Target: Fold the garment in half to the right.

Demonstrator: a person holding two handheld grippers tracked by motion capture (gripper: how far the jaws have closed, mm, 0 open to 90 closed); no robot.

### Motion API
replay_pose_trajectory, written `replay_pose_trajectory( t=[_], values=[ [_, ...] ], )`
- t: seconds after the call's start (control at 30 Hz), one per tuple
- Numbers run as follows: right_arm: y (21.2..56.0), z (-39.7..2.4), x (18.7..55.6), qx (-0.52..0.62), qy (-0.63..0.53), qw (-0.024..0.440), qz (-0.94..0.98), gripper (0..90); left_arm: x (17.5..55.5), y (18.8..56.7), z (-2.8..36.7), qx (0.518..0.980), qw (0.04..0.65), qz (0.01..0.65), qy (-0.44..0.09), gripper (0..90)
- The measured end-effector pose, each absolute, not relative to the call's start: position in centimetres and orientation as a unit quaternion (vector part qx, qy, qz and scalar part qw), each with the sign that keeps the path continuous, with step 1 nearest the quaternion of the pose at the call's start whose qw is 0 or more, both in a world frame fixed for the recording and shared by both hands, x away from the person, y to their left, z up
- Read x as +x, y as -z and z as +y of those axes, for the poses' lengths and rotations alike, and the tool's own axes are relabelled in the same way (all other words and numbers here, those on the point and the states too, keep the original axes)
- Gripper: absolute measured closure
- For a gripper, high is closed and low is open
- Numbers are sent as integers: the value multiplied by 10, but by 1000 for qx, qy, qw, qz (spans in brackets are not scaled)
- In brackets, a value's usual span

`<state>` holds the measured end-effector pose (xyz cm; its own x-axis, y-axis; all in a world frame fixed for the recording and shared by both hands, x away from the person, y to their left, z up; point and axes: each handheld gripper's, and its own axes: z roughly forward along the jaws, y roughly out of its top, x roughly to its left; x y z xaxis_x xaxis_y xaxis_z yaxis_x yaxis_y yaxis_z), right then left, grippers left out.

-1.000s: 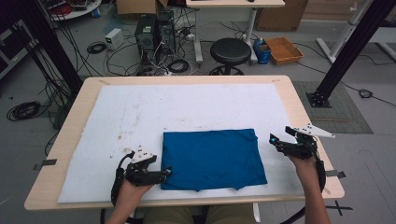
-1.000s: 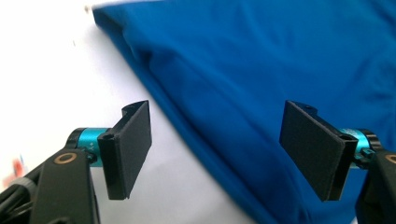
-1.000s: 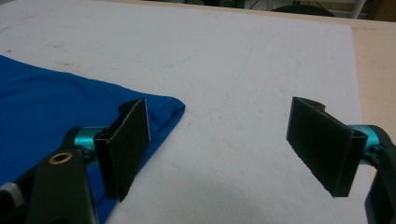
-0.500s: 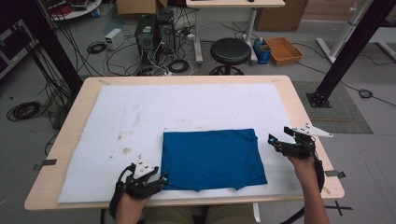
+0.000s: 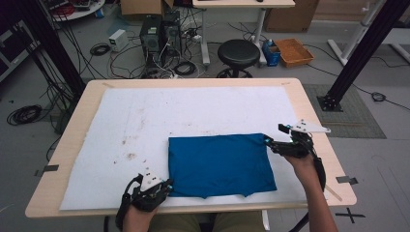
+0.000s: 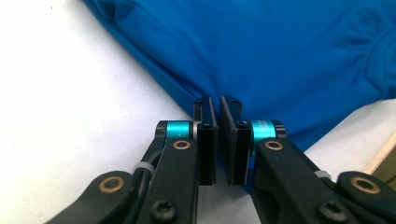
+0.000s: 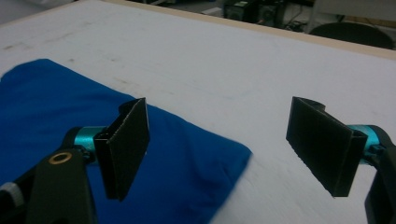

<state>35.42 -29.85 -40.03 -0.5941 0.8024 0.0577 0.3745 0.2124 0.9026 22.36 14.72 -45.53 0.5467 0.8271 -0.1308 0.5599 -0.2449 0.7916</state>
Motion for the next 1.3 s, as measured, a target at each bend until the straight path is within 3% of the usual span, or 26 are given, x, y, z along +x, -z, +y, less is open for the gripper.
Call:
replay_pose_trajectory(
  t=[0.4,0.7,1.0,1.3],
  values=[
    [370,-156,419,288,-464,119,829,214,230,455,154,769,431,456,-125,852],
    [389,-50,436,215,-412,86,881,253,232,456,157,773,437,446,-114,850],
    [420,1,438,190,-340,80,918,536,233,455,158,773,436,448,-109,850],
    [431,24,433,144,-309,75,937,843,233,455,158,777,434,443,-112,853]
  ],
)
